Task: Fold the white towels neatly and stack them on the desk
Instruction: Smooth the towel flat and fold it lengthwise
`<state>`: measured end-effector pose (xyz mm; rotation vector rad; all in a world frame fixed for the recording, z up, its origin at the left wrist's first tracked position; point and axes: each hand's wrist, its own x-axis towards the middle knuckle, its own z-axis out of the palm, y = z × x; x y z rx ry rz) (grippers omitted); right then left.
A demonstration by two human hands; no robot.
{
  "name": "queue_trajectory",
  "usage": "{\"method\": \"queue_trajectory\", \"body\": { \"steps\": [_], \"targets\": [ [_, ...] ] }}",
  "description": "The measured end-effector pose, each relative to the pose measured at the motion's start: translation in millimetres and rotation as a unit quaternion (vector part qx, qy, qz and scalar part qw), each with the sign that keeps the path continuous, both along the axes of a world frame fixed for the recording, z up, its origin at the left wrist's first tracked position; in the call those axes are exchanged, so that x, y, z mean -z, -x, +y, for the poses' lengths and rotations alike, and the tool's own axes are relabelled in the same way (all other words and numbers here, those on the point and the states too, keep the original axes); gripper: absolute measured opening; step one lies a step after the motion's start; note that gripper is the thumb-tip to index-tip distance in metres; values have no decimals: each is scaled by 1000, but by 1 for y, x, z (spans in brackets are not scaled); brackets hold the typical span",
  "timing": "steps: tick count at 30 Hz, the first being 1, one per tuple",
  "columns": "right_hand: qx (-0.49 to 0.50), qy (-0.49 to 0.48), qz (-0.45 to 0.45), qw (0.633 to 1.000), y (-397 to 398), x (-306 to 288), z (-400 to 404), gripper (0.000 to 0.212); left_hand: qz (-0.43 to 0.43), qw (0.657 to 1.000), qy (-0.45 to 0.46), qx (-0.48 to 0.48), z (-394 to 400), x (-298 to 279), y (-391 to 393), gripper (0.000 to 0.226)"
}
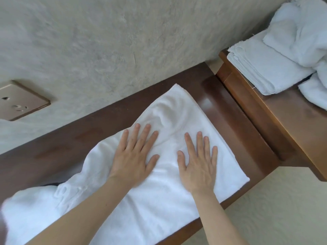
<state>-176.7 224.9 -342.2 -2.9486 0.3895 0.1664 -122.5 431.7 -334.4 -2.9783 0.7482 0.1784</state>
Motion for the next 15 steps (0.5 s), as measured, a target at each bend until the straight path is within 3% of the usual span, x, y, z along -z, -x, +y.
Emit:
{"method": "queue_trajectory", "body": {
  "steps": [4,6,11,15],
  "targets": [
    [72,-26,66,995,-7,-9,15,57,21,999,-24,-6,-4,-2,-7,71],
    [108,-42,70,991,-11,-16,32,56,32,999,9,6,1,-12,-6,68],
    [-98,-12,9,995,2,-14,88,61,22,993,64,-94,49,-41,8,65],
    [-125,20,18,992,7,-2,95,65,64,983,8,-169,92,-51,23,72]
  ]
}}
